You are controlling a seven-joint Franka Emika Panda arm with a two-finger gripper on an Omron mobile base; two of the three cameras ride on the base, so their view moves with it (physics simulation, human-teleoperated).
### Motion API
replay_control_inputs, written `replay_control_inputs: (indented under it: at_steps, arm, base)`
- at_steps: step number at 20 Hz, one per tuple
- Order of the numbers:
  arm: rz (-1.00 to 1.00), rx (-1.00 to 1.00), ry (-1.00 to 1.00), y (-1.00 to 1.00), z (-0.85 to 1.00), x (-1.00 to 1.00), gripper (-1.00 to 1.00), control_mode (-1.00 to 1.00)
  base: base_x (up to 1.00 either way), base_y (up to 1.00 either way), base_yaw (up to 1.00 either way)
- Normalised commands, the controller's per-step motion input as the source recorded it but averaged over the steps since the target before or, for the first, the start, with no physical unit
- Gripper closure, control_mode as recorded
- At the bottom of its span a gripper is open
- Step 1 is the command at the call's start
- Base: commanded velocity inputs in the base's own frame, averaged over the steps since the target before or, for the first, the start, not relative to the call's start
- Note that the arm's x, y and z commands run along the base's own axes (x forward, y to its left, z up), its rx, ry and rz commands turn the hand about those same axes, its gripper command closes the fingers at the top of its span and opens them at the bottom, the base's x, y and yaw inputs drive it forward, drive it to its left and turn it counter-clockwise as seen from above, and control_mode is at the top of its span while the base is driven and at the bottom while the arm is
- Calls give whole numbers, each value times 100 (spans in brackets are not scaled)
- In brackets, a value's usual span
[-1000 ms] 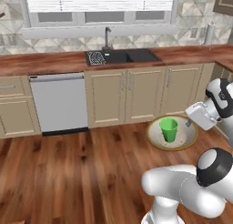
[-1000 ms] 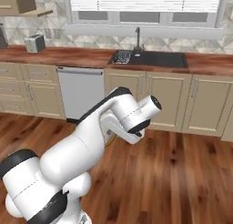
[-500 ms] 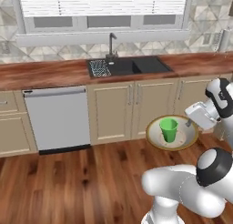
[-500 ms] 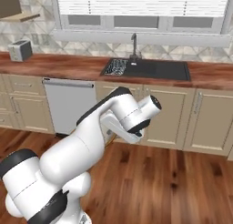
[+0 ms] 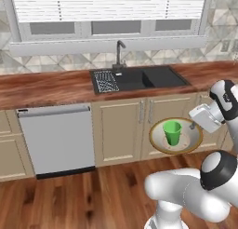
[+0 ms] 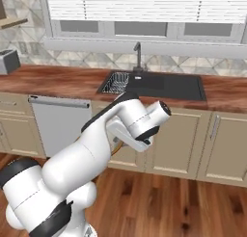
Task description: Place the cup inside the bowl on the dining table and move the bowl to any counter.
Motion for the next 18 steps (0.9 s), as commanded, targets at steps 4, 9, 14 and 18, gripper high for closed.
replay_control_inputs:
  at_steps: [4,9,14,18]
  arm:
    - [0,0,0,0,0,0,100,100]
    - [0,0,0,0,0,0,100,100]
    - [0,0,0,0,0,0,100,100]
    - [0,0,0,0,0,0,100,100]
  base:
    - [76,0,0]
    - [82,0,0]
    - [84,0,0]
    - [65,0,0]
